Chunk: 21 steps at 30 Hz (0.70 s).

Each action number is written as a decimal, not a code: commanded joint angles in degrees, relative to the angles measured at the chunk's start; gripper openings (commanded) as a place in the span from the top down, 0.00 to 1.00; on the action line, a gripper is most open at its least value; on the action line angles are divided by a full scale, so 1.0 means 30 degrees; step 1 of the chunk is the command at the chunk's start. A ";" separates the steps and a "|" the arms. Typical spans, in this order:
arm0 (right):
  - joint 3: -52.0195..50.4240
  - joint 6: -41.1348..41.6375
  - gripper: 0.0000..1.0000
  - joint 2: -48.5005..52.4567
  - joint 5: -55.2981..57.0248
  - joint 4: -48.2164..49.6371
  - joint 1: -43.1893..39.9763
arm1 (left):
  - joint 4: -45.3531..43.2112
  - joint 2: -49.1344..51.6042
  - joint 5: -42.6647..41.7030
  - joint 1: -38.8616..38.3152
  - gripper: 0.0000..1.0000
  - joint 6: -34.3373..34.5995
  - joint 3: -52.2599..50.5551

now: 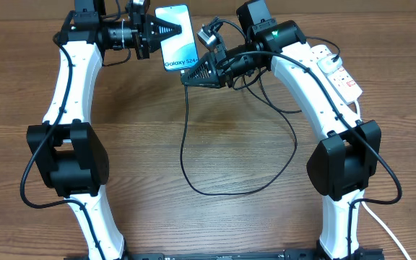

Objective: Plug charger to phone and switch on socket

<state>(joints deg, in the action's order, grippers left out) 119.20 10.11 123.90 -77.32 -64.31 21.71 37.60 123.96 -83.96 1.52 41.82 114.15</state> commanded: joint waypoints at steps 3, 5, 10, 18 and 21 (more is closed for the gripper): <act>0.0546 -0.0007 0.96 -0.0707 -0.0117 0.0131 -0.0160 | -0.0066 -0.0787 -0.1027 0.0095 0.96 -0.0372 0.0503; 0.0546 0.0000 0.96 -0.0707 -0.0117 0.0058 -0.0160 | -0.0066 -0.0787 -0.1027 0.0138 0.96 -0.0379 0.0503; 0.0546 -0.0007 0.96 -0.0707 -0.0124 0.0058 -0.0160 | -0.0058 -0.0787 -0.0954 0.0146 0.96 -0.0372 0.0503; 0.0546 -0.0022 0.96 -0.0707 -0.0437 0.0284 -0.0160 | -0.0058 -0.0787 -0.0838 0.0146 0.96 -0.0372 0.0503; 0.0546 -0.0022 0.96 -0.0707 -0.0386 0.0364 -0.0160 | -0.0058 -0.0787 -0.0852 0.0138 0.96 -0.0379 0.0503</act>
<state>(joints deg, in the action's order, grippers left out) 119.20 10.33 123.90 -77.58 -63.83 21.71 37.63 123.96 -83.99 1.67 41.82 114.15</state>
